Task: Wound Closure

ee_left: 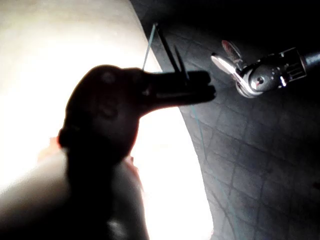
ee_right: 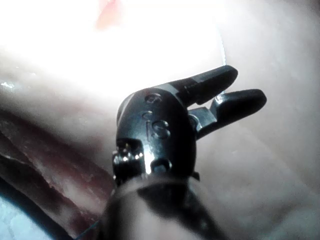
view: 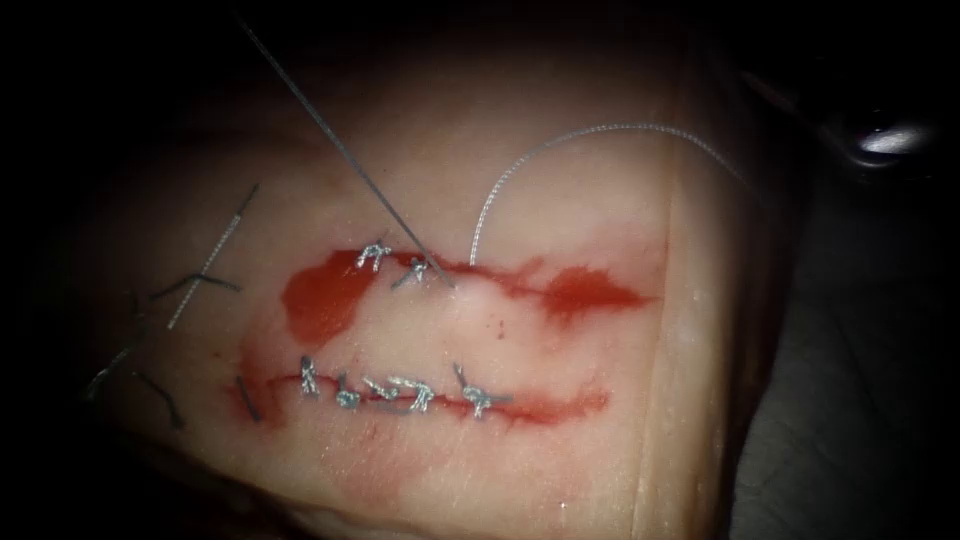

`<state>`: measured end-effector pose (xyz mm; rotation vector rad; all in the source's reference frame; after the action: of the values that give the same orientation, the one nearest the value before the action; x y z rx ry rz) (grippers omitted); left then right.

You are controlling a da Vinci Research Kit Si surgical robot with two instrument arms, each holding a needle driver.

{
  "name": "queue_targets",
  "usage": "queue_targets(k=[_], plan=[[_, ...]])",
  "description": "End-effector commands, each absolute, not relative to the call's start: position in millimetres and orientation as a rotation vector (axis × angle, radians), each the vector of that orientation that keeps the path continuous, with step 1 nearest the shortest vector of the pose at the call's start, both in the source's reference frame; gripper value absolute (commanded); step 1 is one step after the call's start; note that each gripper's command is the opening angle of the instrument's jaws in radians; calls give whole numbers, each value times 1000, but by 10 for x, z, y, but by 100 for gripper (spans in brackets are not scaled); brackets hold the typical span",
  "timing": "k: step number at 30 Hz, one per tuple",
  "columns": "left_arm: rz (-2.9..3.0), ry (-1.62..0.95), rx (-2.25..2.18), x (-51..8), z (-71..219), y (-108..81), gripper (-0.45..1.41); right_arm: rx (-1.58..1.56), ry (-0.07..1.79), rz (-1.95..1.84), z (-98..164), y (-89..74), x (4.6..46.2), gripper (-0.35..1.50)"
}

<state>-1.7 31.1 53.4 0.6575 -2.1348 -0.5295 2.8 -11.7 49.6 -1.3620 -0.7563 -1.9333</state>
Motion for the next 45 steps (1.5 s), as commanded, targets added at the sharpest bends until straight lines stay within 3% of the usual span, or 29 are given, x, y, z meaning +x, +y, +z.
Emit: queue_targets(k=[1, 3, 4, 7, 9, 10, 15, 18, 22, 24, 28, 34, 36, 39, 41, 43, 44, 45], plan=[[-527, -2137, 647, -18, 536, 314, -45, -1369, -768, -1918, 491, -115, 47, 31], [-515, -2143, 628, -14, 532, 314, -45, -1416, -722, -1956, 482, -117, 58, 14], [-504, -2146, 619, -12, 530, 314, -45, -1446, -634, -2037, 476, -123, 74, -3], [-482, -2141, 630, -11, 533, 316, -45, -1400, -497, -2147, 475, -136, 98, -6], [-519, -2073, 602, -13, 544, 317, -45, -1368, -333, -2154, 483, -160, 123, 9], [-567, -1987, 598, -18, 559, 316, -45, -1405, -216, -2199, 492, -179, 137, 9], [-608, -1798, 650, -47, 608, 304, -45, -1547, 28, -2276, 516, -220, 163, 12], [-609, -1755, 696, -62, 625, 297, -45, -1601, 143, -2243, 522, -225, 169, 5], [-623, -1754, 734, -75, 630, 292, -45, -1568, 134, -2221, 524, -228, 178, -5], [-628, -1754, 745, -80, 626, 289, -45, -1559, 142, -2201, 528, -235, 187, 4], [-625, -1755, 756, -92, 624, 284, -45, -1554, 129, -2191, 540, -247, 204, 56], [-623, -1747, 798, -103, 628, 278, -45, -1492, 90, -2223, 561, -246, 221, 81], [-624, -1747, 804, -105, 628, 277, -45, -1469, 69, -2226, 565, -243, 221, 81], [-617, -1746, 815, -106, 629, 275, -45, -1445, 35, -2222, 568, -240, 218, 73], [-619, -1738, 828, -108, 629, 274, -45, -1416, 5, -2223, 571, -239, 215, 46], [-615, -1737, 837, -110, 630, 273, -45, -1384, -1, -2241, 576, -239, 219, 31], [-617, -1735, 842, -111, 630, 272, -45, -1374, -3, -2253, 580, -243, 221, -3], [-620, -1734, 848, -112, 630, 272, -45, -1374, 4, -2259, 581, -244, 221, -21]])
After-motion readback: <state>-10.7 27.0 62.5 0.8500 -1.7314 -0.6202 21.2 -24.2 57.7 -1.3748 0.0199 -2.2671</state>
